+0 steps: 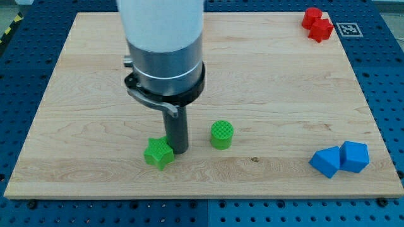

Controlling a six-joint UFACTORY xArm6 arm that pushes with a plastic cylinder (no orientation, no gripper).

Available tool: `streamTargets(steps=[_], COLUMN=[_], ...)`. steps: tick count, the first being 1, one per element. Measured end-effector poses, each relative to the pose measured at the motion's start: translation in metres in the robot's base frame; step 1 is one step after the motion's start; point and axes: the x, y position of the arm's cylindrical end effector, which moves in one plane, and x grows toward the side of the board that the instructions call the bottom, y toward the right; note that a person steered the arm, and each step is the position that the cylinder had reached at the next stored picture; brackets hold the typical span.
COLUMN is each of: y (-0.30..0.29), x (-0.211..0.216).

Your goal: Push the green star towards the bottom left

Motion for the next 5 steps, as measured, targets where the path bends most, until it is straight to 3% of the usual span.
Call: streamTargets(steps=[3, 5], y=[-0.011, -0.020], x=[0.034, 0.034])
